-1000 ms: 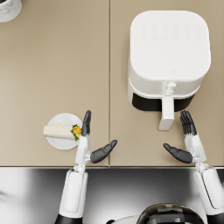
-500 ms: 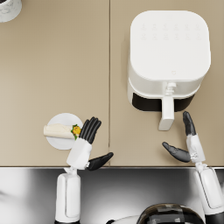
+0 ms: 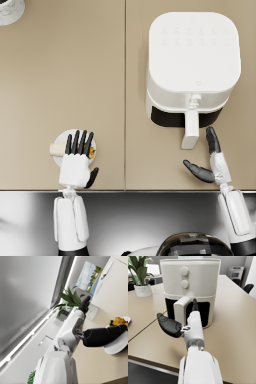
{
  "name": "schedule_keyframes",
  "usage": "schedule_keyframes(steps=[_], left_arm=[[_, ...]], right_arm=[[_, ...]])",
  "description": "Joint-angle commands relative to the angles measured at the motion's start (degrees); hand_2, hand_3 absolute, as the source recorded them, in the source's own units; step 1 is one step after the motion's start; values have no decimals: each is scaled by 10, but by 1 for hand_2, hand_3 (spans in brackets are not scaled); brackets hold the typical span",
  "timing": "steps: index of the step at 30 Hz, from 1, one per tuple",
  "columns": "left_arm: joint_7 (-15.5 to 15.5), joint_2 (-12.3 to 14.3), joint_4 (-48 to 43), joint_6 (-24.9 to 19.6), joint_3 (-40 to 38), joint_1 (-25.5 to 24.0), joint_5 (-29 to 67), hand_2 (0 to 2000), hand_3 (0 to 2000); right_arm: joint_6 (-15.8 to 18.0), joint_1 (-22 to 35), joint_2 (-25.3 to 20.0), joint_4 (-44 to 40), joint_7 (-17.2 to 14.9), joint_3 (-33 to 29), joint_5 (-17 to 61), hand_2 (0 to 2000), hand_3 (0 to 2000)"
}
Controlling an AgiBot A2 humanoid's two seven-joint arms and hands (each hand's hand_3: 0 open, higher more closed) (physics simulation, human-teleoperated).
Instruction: Pick up the chicken rolls and place it into the air fryer
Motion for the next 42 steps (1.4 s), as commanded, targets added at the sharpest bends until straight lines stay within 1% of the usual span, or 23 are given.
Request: schedule_keyframes(steps=[1, 4, 10, 13, 16, 18, 21, 25, 31, 32, 33, 34, 37, 38, 39, 40, 41, 42], left_arm=[[0, -2, 21, -1, -6, 15, 7, 0, 0], [2, -3, 51, -2, -11, 24, 18, 0, 0], [3, -2, 65, -3, -30, 29, 23, 0, 0], [-17, -1, 65, 1, -23, 29, 24, 0, 0], [-18, -1, 84, -2, -23, 40, 102, 0, 0], [-17, -2, 113, -5, -14, 54, 134, 0, 0], [-17, -1, 151, -4, 2, 70, 156, 0, 0], [-15, 1, 217, 9, 30, 114, 165, 0, 0], [-19, 2, 292, 30, 44, 135, 167, 0, 0], [-22, 1, 302, 36, 40, 138, 166, 1361, 327], [-21, 2, 308, 28, 39, 141, 166, 2000, 653], [-21, 2, 317, 33, 37, 143, 167, 2000, 980], [-23, 1, 321, 67, 39, 149, 168, 2000, 1960], [-23, 0, 323, 69, 40, 151, 168, 2000, 2000], [-24, 0, 314, 67, 41, 152, 168, 2000, 2000], [-23, -1, 292, 68, 41, 152, 168, 2000, 2000], [-21, 0, 260, 77, 43, 151, 168, 2000, 2000], [-10, 0, 236, 102, 43, 151, 168, 2000, 2000]], right_arm=[[0, 2, -2, -17, 0, 17, 0, 0, 0], [0, -1, -5, -10, 0, 11, 0, 0, 0], [0, -1, -13, -17, 0, 7, 0, 0, 0], [0, 1, -18, -25, 0, 4, 0, 0, 0], [0, 4, -23, -28, 0, 4, 0, 0, 0], [0, 3, -25, -25, 0, -1, 0, 0, 0], [0, 4, -29, -29, 0, -4, 0, 0, 0], [0, 9, -35, -65, 0, -6, 0, 0, 0], [0, 11, -43, -62, 0, -12, 0, 0, 0], [0, 13, -44, -63, 0, -13, 0, 0, 0], [0, 13, -45, -63, 0, -14, 0, 0, 0], [0, 14, -47, -62, 0, -14, 0, 0, 0], [0, 10, -48, -64, 0, -15, 0, 0, 0], [0, 10, -49, -65, 0, -14, 0, 0, 0], [0, 14, -52, -72, 0, -15, 0, 0, 0], [0, 18, -54, -83, 0, -11, 0, 0, 0], [0, 22, -57, -83, 0, -9, 0, 0, 0], [0, 24, -59, -89, 0, -6, 0, 0, 0]])
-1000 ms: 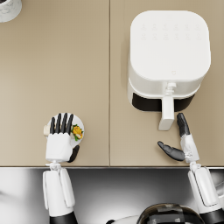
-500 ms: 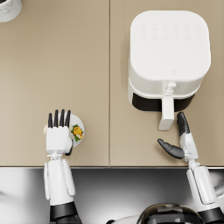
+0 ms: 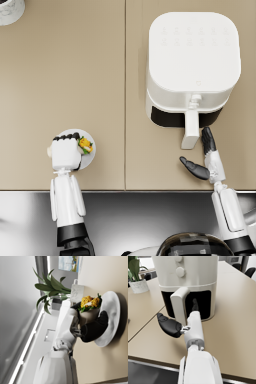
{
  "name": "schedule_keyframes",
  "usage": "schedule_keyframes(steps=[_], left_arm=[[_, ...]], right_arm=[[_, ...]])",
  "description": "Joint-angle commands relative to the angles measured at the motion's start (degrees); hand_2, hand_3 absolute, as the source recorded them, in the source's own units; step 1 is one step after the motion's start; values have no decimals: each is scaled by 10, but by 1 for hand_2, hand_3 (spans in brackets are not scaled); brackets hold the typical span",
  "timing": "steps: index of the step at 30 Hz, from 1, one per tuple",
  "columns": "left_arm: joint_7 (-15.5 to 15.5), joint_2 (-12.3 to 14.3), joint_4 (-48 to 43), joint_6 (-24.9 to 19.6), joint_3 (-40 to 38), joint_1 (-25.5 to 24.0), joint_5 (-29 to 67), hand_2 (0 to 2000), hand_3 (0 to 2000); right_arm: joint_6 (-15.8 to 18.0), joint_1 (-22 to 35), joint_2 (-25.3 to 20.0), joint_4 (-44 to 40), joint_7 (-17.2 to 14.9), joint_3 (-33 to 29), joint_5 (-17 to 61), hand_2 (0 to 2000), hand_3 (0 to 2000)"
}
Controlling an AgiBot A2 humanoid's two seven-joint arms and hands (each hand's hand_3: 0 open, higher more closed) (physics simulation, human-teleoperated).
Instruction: Pick up the chicken rolls and place it into the air fryer
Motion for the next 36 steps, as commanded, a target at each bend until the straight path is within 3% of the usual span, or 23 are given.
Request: schedule_keyframes(steps=[1, 4, 6, 11, 14, 16, 17, 18, 22, 25, 30, 35, 36], left_arm=[[13, 0, -82, 32, 2, 6, 0, 2000, 2000], [50, 2, -148, 108, 6, 4, 0, 2000, 2000], [62, 3, -186, 133, 13, 4, 0, 2000, 2000], [72, 7, -246, 153, 29, -3, 0, 2000, 2000], [73, 10, -261, 155, 36, 3, -1, 2000, 2000], [74, 12, -261, 155, 46, 5, -1, 2000, 2000], [74, 12, -262, 156, 50, 4, -1, 2000, 2000], [74, 14, -258, 156, 57, 9, -1, 2000, 2000], [74, 20, -263, 155, 79, 17, -1, 2000, 2000], [74, 25, -269, 155, 96, 23, -1, 2000, 2000], [74, 34, -291, 155, 121, 36, -1, 2000, 2000], [74, 53, -291, 155, 167, 62, -1, 2000, 2000], [74, 59, -290, 155, 173, 70, -1, 2000, 2000]], right_arm=[[0, 18, -8, -27, 0, 8, 0, 0, 0], [0, 24, -13, -62, 0, 8, 0, 0, 0], [0, 30, -17, -83, 0, 7, 0, 0, 0], [0, 61, -32, -158, 3, 20, 0, 0, 0], [-4, 71, -39, -152, 32, 43, 0, 0, 0], [-5, 85, -46, -151, 23, 54, 0, 0, 0], [-4, 88, -48, -153, 17, 56, 0, 1361, 327], [-21, 93, -49, -160, 12, 58, 1, 2000, 653], [-76, 105, -52, -143, 2, 66, 2, 2000, 1960], [-21, 94, -33, -117, 0, 124, 5, 2000, 2000], [-52, 65, 47, -9, 1, 233, 5, 2000, 2000], [-86, 77, 127, 72, -3, 368, 5, 2000, 2000], [-88, 54, 117, 84, -2, 352, 5, 2000, 2000]])
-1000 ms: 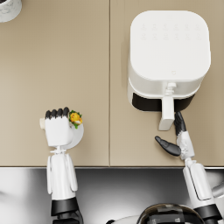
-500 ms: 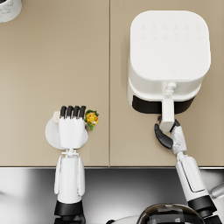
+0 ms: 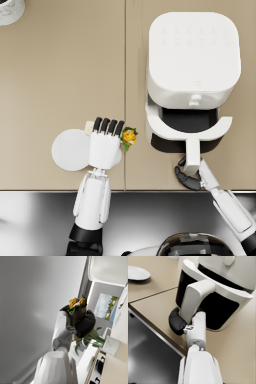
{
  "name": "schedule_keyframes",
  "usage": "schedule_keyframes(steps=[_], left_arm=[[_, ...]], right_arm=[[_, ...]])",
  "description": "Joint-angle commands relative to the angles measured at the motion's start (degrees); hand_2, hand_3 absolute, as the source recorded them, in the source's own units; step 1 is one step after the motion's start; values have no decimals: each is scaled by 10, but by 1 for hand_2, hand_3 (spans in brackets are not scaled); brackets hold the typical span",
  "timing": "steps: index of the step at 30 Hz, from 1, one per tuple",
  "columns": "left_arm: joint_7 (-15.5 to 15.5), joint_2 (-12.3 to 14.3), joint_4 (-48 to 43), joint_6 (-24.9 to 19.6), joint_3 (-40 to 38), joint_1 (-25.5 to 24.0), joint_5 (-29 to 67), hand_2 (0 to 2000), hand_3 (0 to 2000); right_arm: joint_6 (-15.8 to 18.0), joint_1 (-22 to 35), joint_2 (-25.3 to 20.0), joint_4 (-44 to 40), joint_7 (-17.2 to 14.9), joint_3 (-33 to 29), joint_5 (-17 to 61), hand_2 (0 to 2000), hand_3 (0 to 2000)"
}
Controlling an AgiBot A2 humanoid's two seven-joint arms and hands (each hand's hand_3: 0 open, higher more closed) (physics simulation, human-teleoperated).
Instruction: Pick up the chicken rolls and place it into the air fryer
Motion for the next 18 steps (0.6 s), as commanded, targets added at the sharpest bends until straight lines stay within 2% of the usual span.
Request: schedule_keyframes(steps=[1, 6, 7, 14, 16, 18], left_arm=[[0, 21, -4, 0, 35, 39, 0, 2000, 2000], [0, 55, -5, 0, 77, 78, 0, 2000, 2000], [0, 70, -3, 0, 82, 86, 0, 2000, 2000], [0, 105, 26, -1, 140, 125, 0, 2000, 2000], [0, 115, 33, -1, 153, 133, 0, 2000, 2000], [0, 122, 33, -1, 164, 138, 0, 2000, 2000]], right_arm=[[-2, -68, -113, 87, 0, 30, 0, 2000, 2000], [-15, -80, -90, 127, 0, 81, -1, 2000, 2000], [-16, -82, -84, 140, 0, 101, -1, 2000, 2000], [-8, -141, -110, 189, 0, 99, -1, 2000, 2000], [-1, -163, -131, 197, 0, 99, -2, 2000, 2000], [8, -169, -131, 206, 0, 99, -2, 2000, 2000]])
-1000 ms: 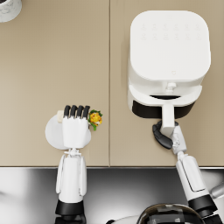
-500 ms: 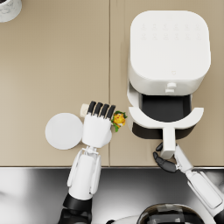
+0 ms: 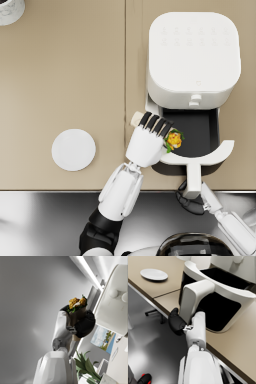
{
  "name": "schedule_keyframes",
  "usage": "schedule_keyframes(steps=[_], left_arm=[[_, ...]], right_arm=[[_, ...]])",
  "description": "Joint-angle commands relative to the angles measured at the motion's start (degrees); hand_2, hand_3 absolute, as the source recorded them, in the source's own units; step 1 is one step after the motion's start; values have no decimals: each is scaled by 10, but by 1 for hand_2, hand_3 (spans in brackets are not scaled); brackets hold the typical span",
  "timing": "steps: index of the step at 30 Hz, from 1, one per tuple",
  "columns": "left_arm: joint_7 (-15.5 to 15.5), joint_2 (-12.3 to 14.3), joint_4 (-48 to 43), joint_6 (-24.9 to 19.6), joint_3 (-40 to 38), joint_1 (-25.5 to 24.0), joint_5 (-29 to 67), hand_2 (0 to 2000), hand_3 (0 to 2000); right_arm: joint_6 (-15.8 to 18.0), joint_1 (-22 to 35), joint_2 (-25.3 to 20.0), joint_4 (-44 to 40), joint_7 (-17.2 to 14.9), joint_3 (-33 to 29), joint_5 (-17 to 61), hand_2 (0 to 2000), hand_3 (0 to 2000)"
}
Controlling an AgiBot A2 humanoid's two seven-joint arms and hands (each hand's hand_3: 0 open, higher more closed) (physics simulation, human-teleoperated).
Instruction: Pick up the chicken rolls and place it into the air fryer
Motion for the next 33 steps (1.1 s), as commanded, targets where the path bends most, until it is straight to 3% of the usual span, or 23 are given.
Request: schedule_keyframes(steps=[1, 4, 5, 6, 7, 8, 9, 11, 12, 13, 17, 20, 28, 31, 33], left_arm=[[0, 23, 4, 0, 27, 28, 0, 2000, 2000], [0, 38, 16, 0, 50, 40, 0, 2000, 2000], [0, -67, 31, 0, 176, 128, 0, 2000, 2000], [1, 27, 41, -1, 90, 75, 0, 2000, 2000], [1, 34, 53, -2, 98, 86, 0, 2000, 2000], [1, -85, 75, -2, 269, 208, 0, 2000, 2000], [1, 20, 96, -2, 142, 126, 0, 2000, 2000], [0, 26, 123, -4, 150, 135, 0, 2000, 2000], [0, 27, 132, -4, 149, 134, 0, 639, 1673], [1, 28, 140, 4, 146, 133, 0, 0, 1347], [1, 35, 175, 15, 124, 132, 0, 0, 40], [2, 34, 181, 18, 104, 124, 0, 0, 0], [3, -36, 31, 30, 3, 9, 1, 0, 0], [3, -53, -17, 30, -41, -22, 1, 0, 0], [3, -65, -45, 30, -71, -45, 1, 0, 0]], right_arm=[[3, -24, -201, 45, 0, 126, 0, 2000, 2000], [12, -34, -212, 53, 0, 126, 0, 2000, 2000], [17, -40, -221, 53, 0, 126, 0, 2000, 2000], [23, -48, -230, 54, 0, 126, 0, 2000, 2000], [30, -52, -236, 50, 0, 125, 0, 2000, 2000], [40, -58, -242, 52, 0, 125, 0, 2000, 2000], [52, -61, -245, 50, -1, 125, 0, 2000, 2000], [93, -75, -253, 53, -4, 126, 0, 2000, 2000], [124, -80, -257, 56, -7, 126, 0, 2000, 2000], [156, -79, -173, -13, -10, -174, 1, 2000, 2000], [226, -92, -212, -10, -17, -220, 6, 2000, 2000], [257, -96, -220, 2, -19, -233, 8, 2000, 2000], [295, -99, -227, 19, -6, -244, 7, 2000, 2000], [289, -99, -228, 19, -2, -243, 7, 2000, 2000], [307, -99, -229, 17, -2, -247, 7, 2000, 2000]])
